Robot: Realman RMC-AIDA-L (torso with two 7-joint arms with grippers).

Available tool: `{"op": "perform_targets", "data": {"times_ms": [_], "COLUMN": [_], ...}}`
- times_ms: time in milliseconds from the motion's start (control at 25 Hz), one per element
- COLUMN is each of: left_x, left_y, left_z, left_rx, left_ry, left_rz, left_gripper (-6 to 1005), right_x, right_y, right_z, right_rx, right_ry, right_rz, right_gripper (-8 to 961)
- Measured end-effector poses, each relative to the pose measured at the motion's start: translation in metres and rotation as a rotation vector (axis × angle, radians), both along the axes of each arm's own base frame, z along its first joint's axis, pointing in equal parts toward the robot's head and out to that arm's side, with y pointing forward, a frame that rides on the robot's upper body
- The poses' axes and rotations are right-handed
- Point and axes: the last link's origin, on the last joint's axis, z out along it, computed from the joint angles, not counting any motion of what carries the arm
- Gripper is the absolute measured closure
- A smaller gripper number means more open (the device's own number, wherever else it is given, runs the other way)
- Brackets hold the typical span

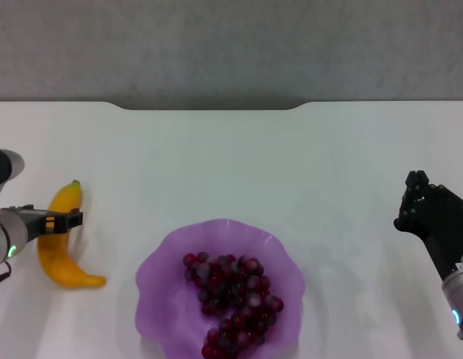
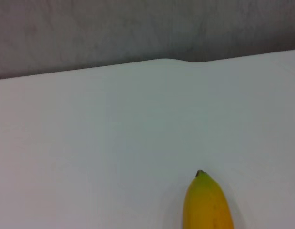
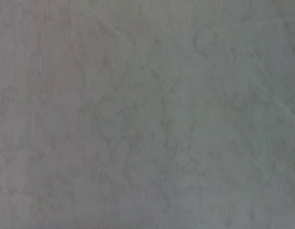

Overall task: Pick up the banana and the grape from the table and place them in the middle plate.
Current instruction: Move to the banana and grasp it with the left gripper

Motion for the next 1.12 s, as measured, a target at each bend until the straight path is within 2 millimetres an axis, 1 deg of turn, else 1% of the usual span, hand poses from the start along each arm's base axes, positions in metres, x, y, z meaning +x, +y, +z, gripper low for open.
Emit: {"op": "perform_targets", "data": {"times_ms": [520, 920, 1120], "left_x": [-0.0059, -0.0060, -0.0061], "left_y": [0.0002, 0.0000, 0.0001], "left_z": [-0.0083, -0.0090, -0.0087], "left_rx": [-0.032, -0.041, -0.043], "left_ry": [0.018, 0.024, 0.028], "left_rz": [0.019, 0.021, 0.020], "left_gripper": [122, 121, 156], "right_x": [0.0001, 0.0005, 0.0004], "right_y": [0.0000, 0.0000, 0.0000], "right_z": [0.0000, 0.0001, -0.0003], "right_rx": [0.000, 0.000, -0.002], "right_ry": [0.000, 0.000, 0.000], "right_rz": [-0.001, -0.003, -0.003], "right_gripper": [912, 912, 912]}}
